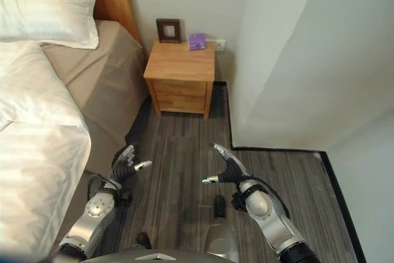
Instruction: Making the bed.
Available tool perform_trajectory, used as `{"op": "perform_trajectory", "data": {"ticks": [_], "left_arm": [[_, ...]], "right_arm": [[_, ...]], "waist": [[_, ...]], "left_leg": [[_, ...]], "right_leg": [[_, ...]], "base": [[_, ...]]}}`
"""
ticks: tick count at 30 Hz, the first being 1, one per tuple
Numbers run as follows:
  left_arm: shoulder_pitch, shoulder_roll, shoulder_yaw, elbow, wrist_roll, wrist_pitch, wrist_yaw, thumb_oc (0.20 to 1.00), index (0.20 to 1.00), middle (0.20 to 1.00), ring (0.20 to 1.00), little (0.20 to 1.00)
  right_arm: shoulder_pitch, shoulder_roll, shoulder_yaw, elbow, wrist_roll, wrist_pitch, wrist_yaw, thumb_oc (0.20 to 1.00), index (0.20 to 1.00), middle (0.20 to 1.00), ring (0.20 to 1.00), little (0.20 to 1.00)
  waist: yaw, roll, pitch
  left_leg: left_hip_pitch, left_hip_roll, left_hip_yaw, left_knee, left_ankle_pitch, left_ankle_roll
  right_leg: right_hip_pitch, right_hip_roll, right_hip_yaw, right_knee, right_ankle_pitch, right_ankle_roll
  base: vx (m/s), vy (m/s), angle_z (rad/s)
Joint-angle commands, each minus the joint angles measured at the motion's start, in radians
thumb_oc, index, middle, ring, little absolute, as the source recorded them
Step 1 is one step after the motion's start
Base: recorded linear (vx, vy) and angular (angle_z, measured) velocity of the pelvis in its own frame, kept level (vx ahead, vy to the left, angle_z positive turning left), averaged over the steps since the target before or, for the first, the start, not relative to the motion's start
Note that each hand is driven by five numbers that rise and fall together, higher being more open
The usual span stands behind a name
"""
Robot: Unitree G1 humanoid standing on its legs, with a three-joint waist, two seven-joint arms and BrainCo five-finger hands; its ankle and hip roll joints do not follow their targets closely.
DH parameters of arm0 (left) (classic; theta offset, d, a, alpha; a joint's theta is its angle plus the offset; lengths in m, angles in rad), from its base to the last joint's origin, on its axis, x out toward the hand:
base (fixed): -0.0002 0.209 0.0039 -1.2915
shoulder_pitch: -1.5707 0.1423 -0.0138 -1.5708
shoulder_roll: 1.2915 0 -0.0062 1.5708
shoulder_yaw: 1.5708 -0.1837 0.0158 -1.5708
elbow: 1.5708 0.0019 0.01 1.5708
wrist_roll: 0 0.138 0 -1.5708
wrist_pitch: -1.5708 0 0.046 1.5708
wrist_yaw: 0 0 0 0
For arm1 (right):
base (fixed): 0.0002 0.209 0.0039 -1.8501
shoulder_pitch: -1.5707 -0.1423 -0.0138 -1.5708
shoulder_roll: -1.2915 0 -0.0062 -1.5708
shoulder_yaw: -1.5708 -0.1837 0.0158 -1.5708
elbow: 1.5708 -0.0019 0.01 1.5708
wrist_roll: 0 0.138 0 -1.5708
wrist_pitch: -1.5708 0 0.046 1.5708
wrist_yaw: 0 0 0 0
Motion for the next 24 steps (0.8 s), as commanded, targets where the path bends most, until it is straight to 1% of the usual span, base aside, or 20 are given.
{"op": "perform_trajectory", "data": {"ticks": [1, 2, 3, 4, 5, 6, 7, 9, 10, 12, 13, 14, 15, 16, 17, 18, 19, 21, 22, 24], "left_arm": [[-0.055, 0.040, 0.035, -0.086, 0.011, -0.073, 0.000, 1.000, 1.000, 1.000, 1.000, 1.000], [-0.050, 0.031, 0.037, -0.089, -0.004, -0.074, 0.001, 1.000, 1.000, 1.000, 1.000, 1.000], [-0.048, 0.025, 0.034, -0.087, -0.017, -0.072, 0.003, 1.000, 1.000, 1.000, 1.000, 1.000], [-0.053, 0.017, 0.037, -0.085, -0.045, -0.071, 0.015, 1.000, 1.000, 1.000, 1.000, 1.000], [-0.053, 0.020, 0.037, -0.091, -0.057, -0.069, 0.015, 1.000, 1.000, 1.000, 1.000, 1.000], [-0.052, 0.015, 0.039, -0.092, -0.070, -0.067, 0.011, 1.000, 1.000, 1.000, 1.000, 1.000], [-0.048, 0.012, 0.045, -0.089, -0.068, -0.068, 0.011, 1.000, 1.000, 1.000, 1.000, 1.000], [-0.025, 0.011, 0.047, -0.095, -0.054, -0.071, 0.012, 1.000, 1.000, 1.000, 1.000, 1.000], [-0.014, 0.009, 0.046, -0.098, -0.054, -0.072, 0.008, 1.000, 1.000, 1.000, 1.000, 1.000], [-0.004, 0.009, 0.046, -0.105, -0.059, -0.068, 0.004, 1.000, 1.000, 1.000, 1.000, 1.000], [0.000, 0.007, 0.047, -0.108, -0.064, -0.064, 0.003, 1.000, 1.000, 1.000, 1.000, 1.000], [0.006, 0.005, 0.049, -0.112, -0.067, -0.061, 0.002, 1.000, 1.000, 1.000, 1.000, 1.000], [0.015, 0.007, 0.056, -0.117, -0.068, -0.057, 0.000, 1.000, 1.000, 1.000, 1.000, 1.000], [0.023, 0.008, 0.062, -0.118, -0.071, -0.053, -0.001, 1.000, 1.000, 1.000, 1.000, 1.000], [0.033, 0.013, 0.071, -0.123, -0.072, -0.049, -0.003, 1.000, 1.000, 1.000, 1.000, 1.000], [0.043, 0.017, 0.078, -0.125, -0.070, -0.047, -0.009, 1.000, 1.000, 1.000, 1.000, 1.000], [0.077, 0.021, 0.089, -0.127, -0.069, -0.039, -0.020, 1.000, 1.000, 1.000, 1.000, 1.000], [0.089, 0.025, 0.096, -0.126, -0.073, -0.032, -0.029, 1.000, 1.000, 1.000, 1.000, 1.000], [0.089, 0.027, 0.097, -0.127, -0.074, -0.032, -0.030, 1.000, 1.000, 1.000, 1.000, 1.000], [0.084, 0.040, 0.104, -0.118, -0.073, -0.027, -0.029, 1.000, 1.000, 1.000, 1.000, 1.000]], "right_arm": [[0.000, -0.017, -0.026, -0.108, -0.034, -0.037, 0.011, 1.000, 1.000, 1.000, 1.000, 1.000], [0.015, -0.024, -0.044, -0.109, -0.010, -0.038, 0.008, 1.000, 1.000, 1.000, 1.000, 1.000], [0.013, -0.024, -0.052, -0.101, 0.004, -0.037, 0.003, 1.000, 1.000, 1.000, 1.000, 1.000], [-0.001, -0.023, -0.054, -0.073, 0.020, -0.031, -0.017, 1.000, 1.000, 1.000, 1.000, 1.000], [-0.009, -0.021, -0.059, -0.070, 0.028, -0.026, -0.023, 1.000, 1.000, 1.000, 1.000, 1.000], [-0.011, -0.017, -0.060, -0.073, 0.036, -0.022, -0.025, 1.000, 1.000, 1.000, 1.000, 1.000], [-0.016, -0.016, -0.060, -0.073, 0.039, -0.020, -0.023, 1.000, 1.000, 1.000, 1.000, 1.000], [-0.027, -0.015, -0.056, -0.075, 0.039, -0.030, -0.021, 1.000, 1.000, 1.000, 1.000, 1.000], [-0.029, -0.015, -0.054, -0.074, 0.039, -0.033, -0.019, 1.000, 1.000, 1.000, 1.000, 1.000], [-0.036, -0.013, -0.047, -0.064, 0.037, -0.037, -0.022, 1.000, 1.000, 1.000, 1.000, 1.000], [-0.041, -0.014, -0.045, -0.058, 0.034, -0.035, -0.029, 1.000, 1.000, 1.000, 1.000, 1.000], [-0.044, -0.015, -0.047, -0.055, 0.031, -0.032, -0.032, 1.000, 1.000, 1.000, 1.000, 1.000], [-0.047, -0.012, -0.045, -0.058, 0.029, -0.032, -0.033, 1.000, 1.000, 1.000, 1.000, 1.000], [-0.049, -0.013, -0.046, -0.061, 0.031, -0.032, -0.032, 1.000, 1.000, 1.000, 1.000, 1.000], [-0.045, -0.011, -0.046, -0.067, 0.031, -0.034, -0.029, 1.000, 1.000, 1.000, 1.000, 1.000], [-0.045, -0.011, -0.048, -0.072, 0.029, -0.033, -0.025, 1.000, 1.000, 1.000, 1.000, 1.000], [-0.042, -0.009, -0.037, -0.079, 0.024, -0.031, -0.011, 1.000, 1.000, 1.000, 1.000, 1.000], [-0.067, -0.002, -0.020, -0.084, 0.013, -0.030, -0.003, 1.000, 1.000, 1.000, 1.000, 1.000], [-0.069, 0.000, -0.019, -0.082, 0.013, -0.030, -0.004, 1.000, 1.000, 1.000, 1.000, 1.000], [-0.124, 0.012, 0.002, -0.087, -0.006, -0.032, -0.004, 1.000, 1.000, 1.000, 1.000, 1.000]], "waist": [[-0.031, -0.040, 0.012], [-0.025, -0.033, 0.022], [-0.018, -0.043, 0.028], [0.000, -0.050, 0.048], [0.011, -0.067, 0.062], [0.018, -0.068, 0.063], [0.031, -0.058, 0.065], [0.051, -0.049, 0.049], [0.057, -0.038, 0.043], [0.066, -0.016, 0.037], [0.065, -0.015, 0.039], [0.066, -0.013, 0.033], [0.064, -0.011, 0.035], [0.060, -0.013, 0.029], [0.055, -0.015, 0.026], [0.051, -0.012, 0.017], [0.057, -0.004, 0.005], [0.078, -0.015, -0.007], [0.077, -0.018, -0.007], [0.109, -0.038, -0.017]], "left_leg": [[0.204, -0.038, -0.031, 0.046, -0.157, -0.047], [0.158, -0.007, -0.060, 0.220, -0.136, -0.058], [0.085, 0.011, -0.080, 0.375, -0.103, -0.070], [0.025, 0.044, -0.085, 0.535, -0.035, -0.094], [-0.038, 0.066, -0.072, 0.617, 0.003, -0.098], [-0.076, 0.078, -0.034, 0.579, 0.004, -0.090], [-0.099, 0.075, -0.005, 0.524, -0.018, -0.081], [-0.131, 0.035, 0.046, 0.343, -0.023, -0.061], [-0.137, 0.033, 0.076, 0.261, 0.007, -0.061], [-0.150, 0.066, 0.170, 0.109, 0.103, -0.077], [-0.150, 0.081, 0.226, 0.063, 0.116, -0.078], [-0.150, 0.089, 0.260, 0.035, 0.114, -0.085], [-0.154, 0.112, 0.333, 0.030, 0.142, -0.074], [-0.143, 0.123, 0.386, 0.029, 0.134, -0.082], [-0.131, 0.148, 0.469, 0.041, 0.145, -0.080], [-0.104, 0.156, 0.530, 0.033, 0.146, -0.066], [-0.080, 0.135, 0.539, 0.009, 0.157, -0.055], [-0.072, 0.114, 0.535, 0.005, 0.151, -0.043], [-0.071, 0.111, 0.534, 0.003, 0.151, -0.042], [-0.055, 0.079, 0.523, -0.011, 0.128, -0.014]], "right_leg": [[-0.008, -0.017, 0.035, -0.033, -0.024, 0.000], [0.043, 0.001, 0.030, -0.034, -0.025, -0.019], [0.076, 0.002, 0.016, -0.037, -0.028, -0.043], [0.127, 0.005, -0.010, -0.037, -0.047, -0.069], [0.154, 0.004, -0.020, -0.037, -0.061, -0.088], [0.172, 0.005, -0.035, -0.037, -0.076, -0.097], [0.199, 0.016, -0.035, -0.037, -0.096, -0.096], [0.222, 0.019, -0.031, -0.037, -0.124, -0.092], [0.237, 0.030, -0.038, -0.037, -0.139, -0.093], [0.277, 0.052, -0.059, -0.037, -0.178, -0.098], [0.304, 0.050, -0.084, -0.037, -0.198, -0.097], [0.327, 0.053, -0.103, -0.037, -0.220, -0.094], [0.350, 0.064, -0.133, -0.037, -0.221, -0.098], [0.383, 0.069, -0.154, -0.037, -0.243, -0.096], [0.402, 0.077, -0.182, -0.037, -0.247, -0.099], [0.405, 0.088, -0.206, -0.037, -0.242, -0.103], [0.429, 0.097, -0.215, -0.033, -0.251, -0.102], [0.452, 0.092, -0.231, -0.019, -0.244, -0.096], [0.452, 0.090, -0.233, -0.018, -0.245, -0.094], [0.440, 0.067, -0.258, 0.086, -0.229, -0.063]], "base": [[0.53, -0.279, 0.62], [0.39, -0.312, 0.88], [0.32, -0.368, 0.74], [0.22, -0.353, 0.15], [0.28, -0.289, -0.26], [0.33, -0.157, -0.40], [0.42, -0.033, -0.03], [0.40, 0.053, 0.03], [0.37, 0.068, -0.04], [0.39, 0.067, 0.28], [0.42, 0.068, 0.50], [0.36, 0.046, 0.58], [0.42, 0.049, 0.55], [0.37, 0.023, 0.54], [0.38, 0.013, 0.34], [0.37, 0.038, 0.31], [0.38, 0.074, 0.48], [0.29, 0.089, 0.64], [0.19, 0.079, 0.41], [0.30, 0.127, 0.28]]}}
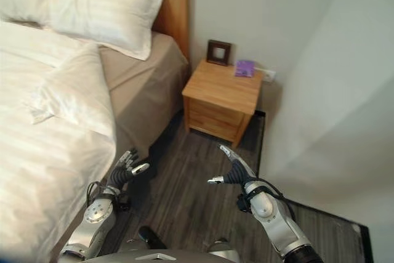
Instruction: Making the bed.
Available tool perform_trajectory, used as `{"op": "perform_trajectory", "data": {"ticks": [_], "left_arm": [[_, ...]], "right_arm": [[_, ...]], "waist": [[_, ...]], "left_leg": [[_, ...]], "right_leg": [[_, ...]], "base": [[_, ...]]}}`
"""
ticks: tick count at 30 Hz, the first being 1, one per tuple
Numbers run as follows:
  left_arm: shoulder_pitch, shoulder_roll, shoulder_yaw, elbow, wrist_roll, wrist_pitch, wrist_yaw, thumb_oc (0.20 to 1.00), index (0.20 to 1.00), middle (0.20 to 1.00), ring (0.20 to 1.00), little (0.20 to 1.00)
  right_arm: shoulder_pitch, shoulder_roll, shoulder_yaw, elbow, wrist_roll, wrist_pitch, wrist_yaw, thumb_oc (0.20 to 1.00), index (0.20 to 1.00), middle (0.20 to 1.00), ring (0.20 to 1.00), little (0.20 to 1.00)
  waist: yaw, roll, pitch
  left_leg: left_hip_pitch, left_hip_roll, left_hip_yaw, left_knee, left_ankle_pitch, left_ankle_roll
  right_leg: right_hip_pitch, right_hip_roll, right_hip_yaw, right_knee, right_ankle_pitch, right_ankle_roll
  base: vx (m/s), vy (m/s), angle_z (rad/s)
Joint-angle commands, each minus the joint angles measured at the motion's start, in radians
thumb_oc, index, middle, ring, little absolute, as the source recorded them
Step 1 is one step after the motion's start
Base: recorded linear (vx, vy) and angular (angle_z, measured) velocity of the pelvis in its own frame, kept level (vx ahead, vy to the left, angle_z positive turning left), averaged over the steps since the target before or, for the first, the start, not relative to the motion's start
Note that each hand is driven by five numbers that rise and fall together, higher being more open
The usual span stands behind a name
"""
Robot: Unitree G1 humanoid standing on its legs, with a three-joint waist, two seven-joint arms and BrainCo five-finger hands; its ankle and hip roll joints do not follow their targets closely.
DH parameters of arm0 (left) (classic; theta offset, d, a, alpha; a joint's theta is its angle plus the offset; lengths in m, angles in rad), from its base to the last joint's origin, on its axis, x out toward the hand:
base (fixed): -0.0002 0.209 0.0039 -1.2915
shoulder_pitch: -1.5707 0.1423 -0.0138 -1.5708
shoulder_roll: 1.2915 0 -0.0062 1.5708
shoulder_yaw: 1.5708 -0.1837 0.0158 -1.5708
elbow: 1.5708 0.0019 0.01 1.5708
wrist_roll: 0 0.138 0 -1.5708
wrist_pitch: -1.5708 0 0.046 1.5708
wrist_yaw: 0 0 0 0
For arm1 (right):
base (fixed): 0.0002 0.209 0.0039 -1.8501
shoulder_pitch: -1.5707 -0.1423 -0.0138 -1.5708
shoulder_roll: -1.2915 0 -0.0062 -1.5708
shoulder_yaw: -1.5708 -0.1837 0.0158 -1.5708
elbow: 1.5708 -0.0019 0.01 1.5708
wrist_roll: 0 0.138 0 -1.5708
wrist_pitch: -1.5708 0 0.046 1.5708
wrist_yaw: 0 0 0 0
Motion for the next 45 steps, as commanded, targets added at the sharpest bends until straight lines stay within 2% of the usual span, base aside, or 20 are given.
{"op": "perform_trajectory", "data": {"ticks": [1, 2, 4, 5, 7, 8, 9, 10, 11, 12, 14, 17, 21, 31, 35, 36, 37, 40, 41, 45], "left_arm": [[-0.015, 0.041, 0.010, -0.081, -0.033, -0.028, -0.011, 1.000, 1.000, 1.000, 1.000, 1.000], [-0.018, 0.043, 0.013, -0.082, -0.034, -0.027, -0.011, 1.000, 1.000, 1.000, 1.000, 1.000], [-0.042, 0.085, 0.016, -0.083, -0.042, -0.027, -0.003, 1.000, 1.000, 1.000, 1.000, 1.000], [-0.054, 0.100, 0.020, -0.082, -0.047, -0.028, 0.002, 1.000, 1.000, 1.000, 1.000, 1.000], [-0.082, 0.123, 0.031, -0.075, -0.056, -0.027, 0.010, 1.000, 1.000, 1.000, 1.000, 1.000], [-0.099, 0.144, 0.043, -0.078, -0.077, -0.029, 0.020, 1.000, 1.000, 1.000, 1.000, 1.000], [-0.100, 0.145, 0.044, -0.078, -0.079, -0.028, 0.021, 1.000, 1.000, 1.000, 1.000, 1.000], [-0.105, 0.148, 0.045, -0.076, -0.084, -0.029, 0.026, 1.000, 1.000, 1.000, 1.000, 1.000], [-0.114, 0.142, 0.052, -0.058, -0.102, -0.035, 0.036, 1.000, 1.000, 1.000, 1.000, 1.000], [-0.114, 0.142, 0.052, -0.057, -0.102, -0.036, 0.036, 1.000, 1.000, 1.000, 1.000, 1.000], [-0.126, 0.140, 0.074, -0.034, -0.128, -0.045, 0.052, 1.000, 1.000, 1.000, 1.000, 1.000], [-0.131, 0.144, 0.082, -0.022, -0.137, -0.052, 0.053, 1.000, 1.000, 1.000, 1.000, 1.000], [-0.156, 0.149, 0.072, 0.013, -0.155, -0.064, 0.054, 1.000, 1.000, 1.000, 1.000, 1.000], [-0.163, 0.160, 0.079, 0.063, -0.219, -0.087, 0.060, 1.000, 1.000, 1.000, 1.000, 1.000], [-0.194, 0.190, 0.087, 0.068, -0.238, -0.095, 0.056, 1.000, 1.000, 1.000, 1.000, 1.000], [-0.238, 0.212, 0.079, 0.069, -0.242, -0.102, 0.061, 1.000, 1.000, 1.000, 1.000, 1.000], [-0.241, 0.211, 0.079, 0.070, -0.242, -0.102, 0.061, 1.000, 1.000, 1.000, 1.000, 1.000], [-0.225, 0.235, 0.104, 0.042, -0.236, -0.088, 0.046, 1.000, 1.000, 1.000, 1.000, 1.000], [-0.201, 0.257, 0.126, 0.041, -0.223, -0.083, 0.037, 1.000, 1.000, 1.000, 1.000, 1.000], [-0.204, 0.277, 0.162, 0.043, -0.218, -0.088, 0.036, 1.000, 1.000, 1.000, 1.000, 1.000]], "right_arm": [[-0.182, 0.007, -0.013, -0.067, -0.023, -0.060, -0.008, 1.000, 1.000, 1.000, 1.000, 1.000], [-0.187, 0.009, -0.012, -0.064, -0.023, -0.060, -0.009, 1.000, 1.000, 1.000, 1.000, 1.000], [-0.278, 0.005, -0.014, -0.108, -0.033, -0.057, -0.031, 1.000, 1.000, 1.000, 1.000, 1.000], [-0.319, 0.007, -0.017, -0.116, -0.038, -0.050, -0.043, 1.000, 1.000, 1.000, 1.000, 1.000], [-0.393, 0.022, -0.013, -0.106, -0.042, -0.034, -0.067, 1.000, 1.000, 1.000, 1.000, 1.000], [-0.430, 0.026, -0.017, -0.114, -0.047, -0.021, -0.084, 1.000, 1.000, 1.000, 1.000, 1.000], [-0.432, 0.027, -0.016, -0.113, -0.047, -0.020, -0.085, 1.000, 1.000, 1.000, 1.000, 1.000], [-0.442, 0.026, -0.016, -0.108, -0.049, -0.014, -0.089, 1.000, 1.000, 1.000, 1.000, 1.000], [-0.454, 0.022, -0.022, -0.090, -0.045, -0.001, -0.095, 1.000, 1.000, 1.000, 1.000, 1.000], [-0.456, 0.022, -0.021, -0.088, -0.045, -0.001, -0.095, 1.000, 1.000, 1.000, 1.000, 1.000], [-0.505, 0.010, -0.017, -0.043, -0.051, 0.023, -0.117, 1.000, 1.000, 1.000, 1.000, 1.000], [-0.552, 0.011, -0.006, 0.005, -0.050, 0.039, -0.135, 1.000, 1.000, 1.000, 1.000, 1.000], [-0.798, -0.010, 0.062, 0.124, -0.113, 0.064, -0.168, 1.000, 1.000, 1.000, 1.000, 1.000], [-1.183, -0.020, 0.195, 0.439, -0.107, 0.079, -0.197, 1.000, 1.000, 1.000, 1.000, 1.000], [-1.323, -0.060, 0.243, 0.578, -0.125, 0.095, -0.217, 1.000, 1.000, 1.000, 1.000, 1.000], [-1.381, -0.125, 0.259, 0.631, -0.137, 0.103, -0.243, 1.000, 1.000, 1.000, 1.000, 1.000], [-1.385, -0.126, 0.261, 0.634, -0.136, 0.102, -0.243, 1.000, 1.000, 1.000, 1.000, 1.000], [-1.441, -0.195, 0.293, 0.671, -0.176, 0.123, -0.266, 1.000, 1.000, 1.000, 1.000, 1.000], [-1.501, -0.201, 0.316, 0.692, -0.212, 0.135, -0.262, 1.000, 1.000, 1.000, 1.000, 1.000], [-1.557, -0.245, 0.346, 0.717, -0.247, 0.152, -0.292, 1.000, 1.000, 1.000, 1.000, 1.000]], "waist": [[0.060, -0.017, 0.013], [0.058, -0.021, 0.014], [0.054, -0.036, 0.036], [0.050, -0.035, 0.039], [0.050, -0.037, 0.044], [0.062, -0.033, 0.039], [0.053, -0.032, 0.041], [0.050, -0.034, 0.037], [0.035, -0.042, 0.035], [0.029, -0.040, 0.036], [0.017, -0.040, 0.040], [0.017, -0.035, 0.041], [0.041, -0.057, 0.039], [0.082, -0.014, 0.068], [0.103, 0.031, 0.116], [0.111, 0.049, 0.168], [0.108, 0.050, 0.168], [0.077, 0.085, 0.200], [0.073, 0.110, 0.210], [0.068, 0.138, 0.220]], "left_leg": [[0.052, 0.053, 0.005, -0.114, 0.032, -0.020], [0.049, 0.047, 0.004, -0.113, 0.027, -0.015], [0.077, 0.008, -0.060, -0.123, -0.035, 0.020], [0.082, 0.001, -0.085, -0.125, -0.049, 0.026], [0.075, 0.002, -0.133, -0.124, -0.055, 0.015], [0.071, 0.000, -0.196, -0.126, -0.066, -0.003], [0.069, 0.003, -0.206, -0.126, -0.064, -0.005], [0.071, -0.006, -0.248, -0.126, -0.074, -0.012], [0.069, -0.027, -0.316, -0.126, -0.073, -0.016], [0.070, -0.026, -0.321, -0.126, -0.074, -0.016], [0.082, -0.058, -0.457, -0.126, -0.111, -0.029], [0.089, -0.061, -0.522, -0.126, -0.122, -0.038], [0.102, -0.096, -0.615, -0.126, -0.128, -0.042], [0.057, -0.066, -0.639, -0.126, -0.106, -0.082], [-0.006, -0.031, -0.636, -0.126, -0.062, -0.123], [-0.087, -0.020, -0.571, -0.071, -0.012, -0.142], [-0.096, -0.019, -0.574, -0.063, -0.015, -0.142], [-0.152, 0.033, -0.367, -0.021, 0.026, -0.139], [-0.153, 0.027, -0.351, -0.051, 0.035, -0.132], [-0.184, 0.052, -0.305, -0.112, 0.087, -0.145]], "right_leg": [[0.010, 0.067, -0.080, 0.273, -0.056, -0.004], [-0.001, 0.057, -0.080, 0.294, -0.064, 0.002], [-0.150, 0.011, -0.029, 0.576, 0.052, 0.070], [-0.207, -0.015, -0.010, 0.638, 0.061, 0.079], [-0.231, -0.095, -0.018, 0.599, 0.047, 0.059], [-0.233, -0.120, -0.005, 0.462, -0.019, 0.008], [-0.221, -0.116, -0.019, 0.452, -0.020, 0.004], [-0.219, -0.095, 0.020, 0.332, -0.049, -0.014], [-0.242, -0.025, 0.147, 0.141, -0.029, -0.032], [-0.232, -0.024, 0.140, 0.129, -0.024, -0.031], [-0.305, 0.023, 0.323, 0.004, 0.024, -0.014], [-0.364, 0.027, 0.361, -0.004, 0.051, -0.008], [-0.329, 0.009, 0.312, -0.007, 0.077, -0.007], [-0.319, 0.017, 0.223, -0.007, 0.086, -0.021], [-0.351, 0.020, 0.167, -0.007, 0.070, -0.035], [-0.358, 0.000, 0.122, -0.007, 0.059, -0.036], [-0.361, 0.000, 0.119, -0.007, 0.060, -0.037], [-0.369, -0.027, 0.043, -0.007, 0.050, -0.038], [-0.403, -0.012, 0.044, -0.007, 0.060, -0.036], [-0.488, -0.003, 0.042, -0.007, 0.078, -0.026]], "base": [[0.27, 0.132, 0.25], [0.26, 0.108, 0.32], [0.30, 0.114, 0.79], [0.31, 0.057, 1.49], [0.25, -0.121, 1.43], [0.23, -0.159, 1.03], [0.27, -0.180, 1.00], [0.28, -0.182, 1.21], [0.28, -0.169, 1.21], [0.29, -0.136, 1.42], [0.34, -0.084, 1.73], [0.25, -0.089, 1.79], [0.21, -0.152, 1.09], [0.06, -0.097, 0.28], [-0.06, -0.072, 0.21], [-0.15, -0.108, 0.27], [-0.19, -0.127, 0.29], [-0.04, 0.001, 0.61], [0.00, 0.040, 0.86], [-0.02, -0.013, 0.28]]}}
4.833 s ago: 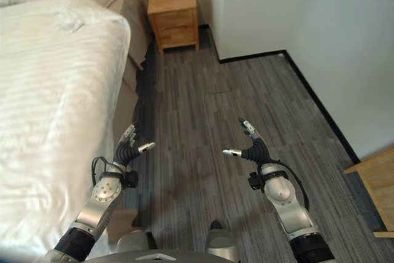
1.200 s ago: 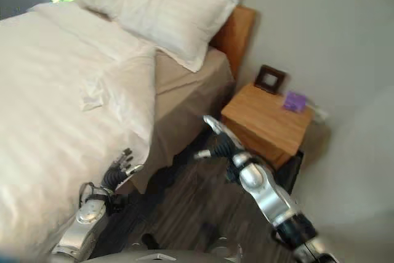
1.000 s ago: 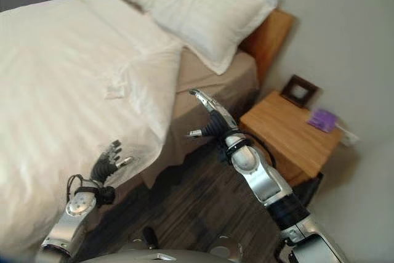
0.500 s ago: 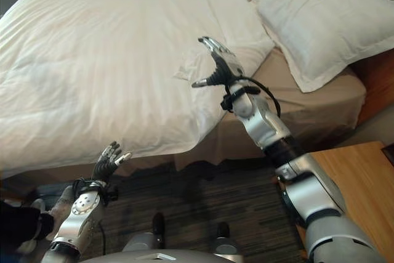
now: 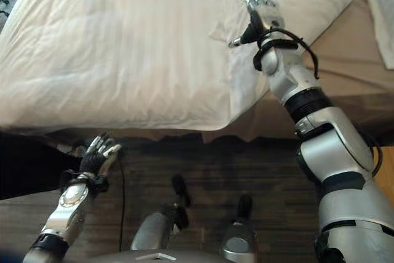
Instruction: Making the bed.
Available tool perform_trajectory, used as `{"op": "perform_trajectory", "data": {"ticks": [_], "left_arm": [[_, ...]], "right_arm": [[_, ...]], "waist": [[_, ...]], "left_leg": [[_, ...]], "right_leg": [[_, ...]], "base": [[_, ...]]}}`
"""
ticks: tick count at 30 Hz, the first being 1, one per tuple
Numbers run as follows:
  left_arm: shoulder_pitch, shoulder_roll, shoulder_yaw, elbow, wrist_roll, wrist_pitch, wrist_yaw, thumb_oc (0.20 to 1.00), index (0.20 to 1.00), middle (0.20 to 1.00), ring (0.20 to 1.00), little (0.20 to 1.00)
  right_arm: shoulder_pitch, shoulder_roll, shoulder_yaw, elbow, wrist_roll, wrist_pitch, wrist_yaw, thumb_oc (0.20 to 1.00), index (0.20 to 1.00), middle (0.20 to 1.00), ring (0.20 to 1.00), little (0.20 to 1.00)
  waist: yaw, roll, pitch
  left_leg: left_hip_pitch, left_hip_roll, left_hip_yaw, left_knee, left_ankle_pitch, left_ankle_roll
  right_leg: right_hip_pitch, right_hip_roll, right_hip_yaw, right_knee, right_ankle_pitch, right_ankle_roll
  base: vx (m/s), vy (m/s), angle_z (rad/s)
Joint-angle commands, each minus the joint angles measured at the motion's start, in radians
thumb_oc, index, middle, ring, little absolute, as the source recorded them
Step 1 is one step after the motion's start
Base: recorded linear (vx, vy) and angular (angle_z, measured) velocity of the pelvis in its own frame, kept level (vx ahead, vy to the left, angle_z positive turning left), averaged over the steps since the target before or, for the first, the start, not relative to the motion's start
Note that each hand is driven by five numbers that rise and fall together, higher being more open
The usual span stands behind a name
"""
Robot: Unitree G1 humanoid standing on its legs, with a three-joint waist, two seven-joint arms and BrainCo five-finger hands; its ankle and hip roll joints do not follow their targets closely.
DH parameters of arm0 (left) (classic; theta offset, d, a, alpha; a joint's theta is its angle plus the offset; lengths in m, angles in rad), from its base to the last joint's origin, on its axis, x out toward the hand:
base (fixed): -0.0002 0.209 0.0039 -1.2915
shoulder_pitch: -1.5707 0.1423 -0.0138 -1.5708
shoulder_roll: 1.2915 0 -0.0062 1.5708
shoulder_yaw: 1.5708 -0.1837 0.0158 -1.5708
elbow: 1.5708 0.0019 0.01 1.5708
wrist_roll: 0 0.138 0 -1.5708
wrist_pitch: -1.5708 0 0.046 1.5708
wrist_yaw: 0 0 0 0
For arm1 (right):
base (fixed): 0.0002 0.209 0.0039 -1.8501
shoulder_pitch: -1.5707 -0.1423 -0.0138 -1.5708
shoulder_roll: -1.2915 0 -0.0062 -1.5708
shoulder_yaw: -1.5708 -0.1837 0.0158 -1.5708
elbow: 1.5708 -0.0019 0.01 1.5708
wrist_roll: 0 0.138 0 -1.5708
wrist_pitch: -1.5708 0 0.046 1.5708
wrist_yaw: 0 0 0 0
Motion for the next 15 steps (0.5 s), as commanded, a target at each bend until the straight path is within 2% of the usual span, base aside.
{"op": "perform_trajectory", "data": {"ticks": [1, 10, 15], "left_arm": [[-0.105, 0.125, 0.101, -0.051, 0.011, -0.057, -0.006, 1.000, 1.000, 1.000, 1.000, 1.000], [-0.131, 0.138, 0.089, -0.093, 0.029, -0.079, -0.012, 1.000, 1.000, 1.000, 1.000, 1.000], [-0.137, 0.143, 0.083, -0.123, 0.019, -0.091, -0.022, 1.000, 1.000, 1.000, 1.000, 1.000]], "right_arm": [[-0.280, -0.006, 0.079, 0.076, -0.076, 0.004, -0.072, 1.000, 1.000, 1.000, 1.000, 1.000], [-0.387, -0.066, 0.151, 0.187, -0.041, -0.013, -0.113, 1.000, 1.000, 1.000, 1.000, 1.000], [-0.443, -0.103, 0.204, 0.239, -0.034, -0.017, -0.118, 1.000, 1.000, 1.000, 1.000, 1.000]], "waist": [[0.036, -0.107, 0.080], [0.072, -0.061, 0.107], [0.082, -0.032, 0.122]], "left_leg": [[0.074, 0.107, 0.020, -0.014, -0.039, -0.208], [-0.043, 0.150, 0.034, -0.019, 0.001, -0.243], [-0.094, 0.155, 0.032, -0.019, 0.015, -0.256]], "right_leg": [[-0.192, -0.032, 0.040, -0.049, 0.003, 0.006], [-0.316, -0.029, 0.041, -0.049, 0.020, 0.022], [-0.372, -0.031, 0.048, -0.049, 0.036, 0.030]], "base": [[0.09, -0.015, 0.01], [0.00, -0.037, 0.04], [-0.04, 0.002, -0.05]]}}
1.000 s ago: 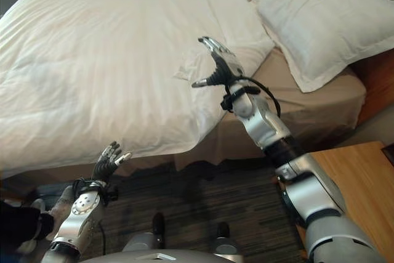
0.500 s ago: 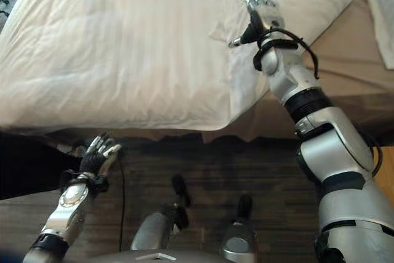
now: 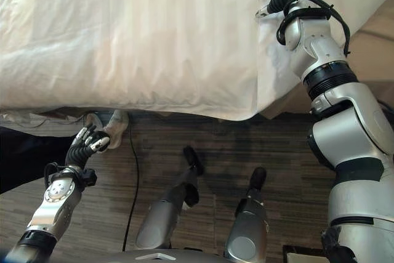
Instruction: Making the bed.
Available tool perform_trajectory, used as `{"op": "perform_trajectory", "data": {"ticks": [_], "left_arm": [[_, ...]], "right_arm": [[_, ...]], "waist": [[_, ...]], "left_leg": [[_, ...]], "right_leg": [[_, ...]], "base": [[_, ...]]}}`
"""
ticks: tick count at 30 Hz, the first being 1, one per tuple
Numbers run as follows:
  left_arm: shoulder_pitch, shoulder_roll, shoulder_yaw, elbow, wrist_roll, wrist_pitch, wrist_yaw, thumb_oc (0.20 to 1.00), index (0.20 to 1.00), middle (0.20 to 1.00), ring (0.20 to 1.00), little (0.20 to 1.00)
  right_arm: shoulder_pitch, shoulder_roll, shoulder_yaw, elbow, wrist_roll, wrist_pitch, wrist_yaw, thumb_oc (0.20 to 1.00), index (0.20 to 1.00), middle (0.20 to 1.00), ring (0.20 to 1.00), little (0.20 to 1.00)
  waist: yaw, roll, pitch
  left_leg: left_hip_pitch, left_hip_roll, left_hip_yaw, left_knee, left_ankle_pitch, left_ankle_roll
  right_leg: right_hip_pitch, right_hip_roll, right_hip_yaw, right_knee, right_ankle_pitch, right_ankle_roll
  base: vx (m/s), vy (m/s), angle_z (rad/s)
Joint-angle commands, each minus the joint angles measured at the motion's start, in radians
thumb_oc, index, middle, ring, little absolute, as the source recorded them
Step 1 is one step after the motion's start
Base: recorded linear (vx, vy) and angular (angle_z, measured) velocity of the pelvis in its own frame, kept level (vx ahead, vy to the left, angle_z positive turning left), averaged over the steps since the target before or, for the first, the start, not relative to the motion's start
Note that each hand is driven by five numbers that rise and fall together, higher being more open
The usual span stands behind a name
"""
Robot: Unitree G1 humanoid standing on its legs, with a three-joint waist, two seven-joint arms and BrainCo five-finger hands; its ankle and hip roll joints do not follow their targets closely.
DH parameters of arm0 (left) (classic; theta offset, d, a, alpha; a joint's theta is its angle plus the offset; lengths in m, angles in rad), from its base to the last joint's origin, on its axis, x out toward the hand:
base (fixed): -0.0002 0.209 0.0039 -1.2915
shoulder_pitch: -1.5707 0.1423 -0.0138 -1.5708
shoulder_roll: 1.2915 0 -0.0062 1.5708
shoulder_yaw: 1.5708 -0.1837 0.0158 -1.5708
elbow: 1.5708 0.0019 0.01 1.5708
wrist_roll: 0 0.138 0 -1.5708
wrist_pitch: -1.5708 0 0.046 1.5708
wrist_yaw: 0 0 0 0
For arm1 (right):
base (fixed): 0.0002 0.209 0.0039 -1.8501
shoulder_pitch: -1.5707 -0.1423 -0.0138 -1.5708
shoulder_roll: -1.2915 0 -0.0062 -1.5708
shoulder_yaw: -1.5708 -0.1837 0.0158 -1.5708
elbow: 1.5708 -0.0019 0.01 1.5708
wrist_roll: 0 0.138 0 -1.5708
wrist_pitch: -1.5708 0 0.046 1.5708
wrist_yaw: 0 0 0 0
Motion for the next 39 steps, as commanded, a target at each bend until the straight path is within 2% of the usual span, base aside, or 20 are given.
{"op": "perform_trajectory", "data": {"ticks": [1, 3, 4, 5, 6, 9, 13, 20, 21, 22, 23, 25, 30, 31, 32, 33, 34, 35, 36, 39], "left_arm": [[-0.092, 0.077, 0.035, -0.067, 0.015, -0.061, -0.005, 1.000, 1.000, 1.000, 1.000, 1.000], [-0.084, 0.082, 0.042, -0.084, 0.013, -0.065, -0.011, 1.000, 1.000, 1.000, 1.000, 1.000], [-0.078, 0.087, 0.048, -0.090, 0.012, -0.066, -0.014, 1.000, 1.000, 1.000, 1.000, 1.000], [-0.073, 0.089, 0.052, -0.097, 0.008, -0.067, -0.018, 1.000, 1.000, 1.000, 1.000, 1.000], [-0.068, 0.092, 0.058, -0.104, 0.008, -0.069, -0.019, 1.000, 1.000, 1.000, 1.000, 1.000], [-0.054, 0.096, 0.067, -0.114, 0.006, -0.067, -0.023, 1.000, 1.000, 1.000, 1.000, 1.000], [-0.025, 0.092, 0.084, -0.142, 0.013, -0.055, -0.040, 1.000, 1.000, 1.000, 1.000, 1.000], [-0.022, 0.081, 0.068, -0.146, 0.004, -0.022, -0.083, 1.000, 1.000, 1.000, 1.000, 1.000], [-0.063, 0.057, 0.037, -0.080, 0.048, -0.018, -0.052, 1.000, 1.000, 1.000, 1.000, 1.000], [-0.084, 0.024, 0.020, -0.033, 0.056, -0.005, -0.057, 1.000, 1.000, 1.000, 1.000, 1.000], [-0.092, 0.008, 0.015, -0.001, 0.050, -0.007, -0.063, 1.000, 1.000, 1.000, 1.000, 1.000], [-0.108, -0.055, -0.004, 0.096, 0.024, -0.003, -0.062, 1.000, 1.000, 1.000, 1.000, 1.000], [-0.138, -0.108, -0.042, 0.187, 0.034, 0.007, -0.058, 1.000, 1.000, 1.000, 1.000, 1.000], [-0.153, -0.122, -0.051, 0.213, 0.030, 0.009, -0.055, 1.000, 1.000, 1.000, 1.000, 1.000], [-0.198, -0.141, -0.072, 0.265, 0.027, 0.006, -0.043, 1.000, 1.000, 1.000, 1.000, 1.000], [-0.210, -0.149, -0.079, 0.276, 0.028, 0.008, -0.040, 1.000, 1.000, 1.000, 1.000, 1.000], [-0.222, -0.166, -0.086, 0.302, 0.016, 0.010, -0.036, 1.000, 1.000, 1.000, 1.000, 1.000], [-0.224, -0.166, -0.088, 0.303, 0.015, 0.008, -0.036, 1.000, 1.000, 1.000, 1.000, 1.000], [-0.228, -0.174, -0.095, 0.312, 0.010, 0.011, -0.039, 1.000, 1.000, 1.000, 1.000, 1.000], [-0.231, -0.186, -0.102, 0.335, 0.002, 0.016, -0.046, 1.000, 1.000, 1.000, 1.000, 1.000]], "right_arm": [[-0.255, -0.077, 0.099, 0.040, 0.011, -0.018, -0.052, 1.000, 1.000, 1.000, 1.000, 1.000], [-0.269, -0.102, 0.121, 0.050, 0.007, -0.019, -0.050, 1.000, 1.000, 1.000, 1.000, 1.000], [-0.273, -0.116, 0.137, 0.055, 0.003, -0.020, -0.045, 0.357, 0.357, 0.357, 0.357, 0.357], [-0.278, -0.130, 0.146, 0.062, 0.001, -0.018, -0.043, 0.247, 0.247, 0.247, 0.247, 0.247], [-0.279, -0.146, 0.155, 0.066, -0.003, -0.018, -0.037, 0.200, 0.200, 0.200, 0.200, 0.200], [-0.255, -0.160, 0.148, 0.063, -0.003, -0.015, -0.032, 0.200, 0.200, 0.200, 0.200, 0.200], [-0.139, -0.205, 0.080, -0.019, 0.012, -0.008, -0.033, 0.200, 0.200, 0.200, 0.200, 0.200], [0.109, -0.264, -0.096, -0.182, 0.010, 0.009, -0.025, 0.200, 0.200, 0.200, 0.200, 0.200], [0.173, -0.227, -0.136, -0.238, -0.001, 0.018, -0.030, 0.200, 0.200, 0.200, 0.200, 0.200], [0.204, -0.233, -0.172, -0.234, 0.000, 0.029, -0.022, 0.200, 0.200, 0.200, 0.200, 0.200], [0.236, -0.249, -0.196, -0.233, -0.011, 0.038, -0.022, 0.200, 0.200, 0.200, 0.200, 0.200], [0.293, -0.287, -0.238, -0.196, -0.015, 0.043, -0.023, 0.200, 0.200, 0.200, 0.200, 0.200], [0.412, -0.327, -0.342, -0.140, -0.025, 0.071, -0.036, 0.200, 0.200, 0.200, 0.200, 0.200], [0.430, -0.337, -0.361, -0.095, -0.020, 0.084, -0.045, 0.200, 0.200, 0.200, 0.200, 0.200], [0.452, -0.361, -0.396, 0.045, -0.009, 0.117, -0.047, 0.200, 0.200, 0.200, 0.200, 0.200], [0.449, -0.368, -0.408, 0.103, 0.002, 0.132, -0.044, 0.906, 0.906, 0.906, 0.906, 0.906], [0.453, -0.371, -0.458, 0.215, 0.066, 0.154, -0.048, 1.000, 1.000, 1.000, 1.000, 1.000], [0.454, -0.371, -0.459, 0.217, 0.069, 0.151, -0.050, 1.000, 1.000, 1.000, 1.000, 1.000], [0.458, -0.364, -0.490, 0.263, 0.113, 0.155, -0.056, 1.000, 1.000, 1.000, 1.000, 1.000], [0.515, -0.337, -0.566, 0.332, 0.208, 0.148, -0.067, 1.000, 1.000, 1.000, 1.000, 1.000]], "waist": [[0.023, -0.037, 0.077], [0.021, -0.026, 0.080], [0.018, -0.021, 0.082], [0.015, -0.017, 0.085], [0.009, -0.015, 0.087], [-0.001, -0.013, 0.093], [-0.031, -0.021, 0.092], [-0.104, -0.037, 0.049], [-0.130, -0.049, 0.045], [-0.141, -0.052, 0.037], [-0.146, -0.055, 0.035], [-0.181, -0.067, 0.021], [-0.232, -0.078, 0.016], [-0.248, -0.078, 0.017], [-0.278, -0.073, 0.028], [-0.287, -0.067, 0.032], [-0.302, -0.046, 0.028], [-0.304, -0.051, 0.032], [-0.307, -0.037, 0.024], [-0.316, -0.023, 0.010]], "left_leg": [[0.098, 0.194, 0.017, 0.000, -0.028, -0.288], [0.083, 0.197, 0.024, 0.000, -0.023, -0.293], [0.078, 0.197, 0.028, 0.000, -0.022, -0.295], [0.074, 0.197, 0.029, 0.000, -0.021, -0.296], [0.074, 0.197, 0.030, 0.000, -0.022, -0.296], [0.081, 0.196, 0.033, 0.000, -0.024, -0.295], [0.132, 0.183, 0.043, 0.000, -0.045, -0.287], [0.259, 0.138, 0.046, 0.000, -0.100, -0.254], [0.280, 0.129, 0.048, 0.000, -0.114, -0.249], [0.293, 0.120, 0.047, 0.000, -0.123, -0.243], [0.297, 0.113, 0.062, 0.000, -0.106, -0.227], [0.332, 0.090, 0.065, 0.000, -0.121, -0.216], [0.364, 0.057, 0.076, 0.001, -0.146, -0.198], [0.367, 0.050, 0.077, 0.003, -0.150, -0.196], [0.365, 0.026, 0.077, 0.004, -0.155, -0.185], [0.364, 0.019, 0.080, 0.004, -0.157, -0.182], [0.370, 0.006, 0.071, 0.003, -0.183, -0.188], [0.360, 0.009, 0.087, 0.005, -0.162, -0.179], [0.368, 0.001, 0.073, 0.002, -0.186, -0.186], [0.361, -0.010, 0.076, 0.002, -0.190, -0.182]], "right_leg": [[-0.105, 0.024, 0.035, -0.190, 0.089, 0.004], [-0.128, 0.020, 0.042, -0.190, 0.099, 0.007], [-0.137, 0.019, 0.046, -0.190, 0.103, 0.009], [-0.143, 0.017, 0.050, -0.190, 0.106, 0.010], [-0.145, 0.016, 0.052, -0.190, 0.109, 0.011], [-0.142, 0.015, 0.055, -0.190, 0.110, 0.013], [-0.113, 0.010, 0.065, -0.190, 0.113, 0.018], [-0.018, -0.018, 0.075, -0.190, 0.115, 0.018], [-0.005, -0.021, 0.080, -0.190, 0.115, 0.020], [0.003, -0.023, 0.086, -0.190, 0.118, 0.019], [0.008, -0.026, 0.081, -0.190, 0.140, 0.008], [0.034, -0.035, 0.091, -0.190, 0.145, 0.007], [0.049, -0.051, 0.116, -0.190, 0.155, 0.013], [0.047, -0.057, 0.125, -0.189, 0.159, 0.014], [0.025, -0.068, 0.161, -0.184, 0.170, 0.021], [0.015, -0.074, 0.172, -0.183, 0.175, 0.025], [0.008, -0.089, 0.194, -0.183, 0.162, 0.042], [-0.001, -0.087, 0.189, -0.183, 0.182, 0.033], [0.002, -0.093, 0.198, -0.183, 0.164, 0.046], [-0.017, -0.099, 0.207, -0.182, 0.169, 0.051]], "base": [[-0.05, 0.019, -0.05], [-0.05, 0.036, -0.05], [-0.06, 0.046, -0.09], [-0.05, 0.045, -0.09], [-0.04, 0.041, -0.08], [-0.02, 0.031, -0.05], [-0.01, 0.018, -0.01], [0.01, 0.028, 0.01], [0.02, 0.041, 0.03], [-0.06, -0.001, -0.03], [-0.07, -0.008, -0.02], [-0.04, 0.028, -0.02], [-0.02, 0.026, -0.09], [-0.13, 0.058, -0.10], [-0.13, 0.087, -0.09], [-0.06, 0.186, -0.07], [-0.05, 0.105, -0.02], [0.05, 0.131, -0.04], [0.00, 0.050, -0.12], [0.02, 0.064, -0.17]]}}
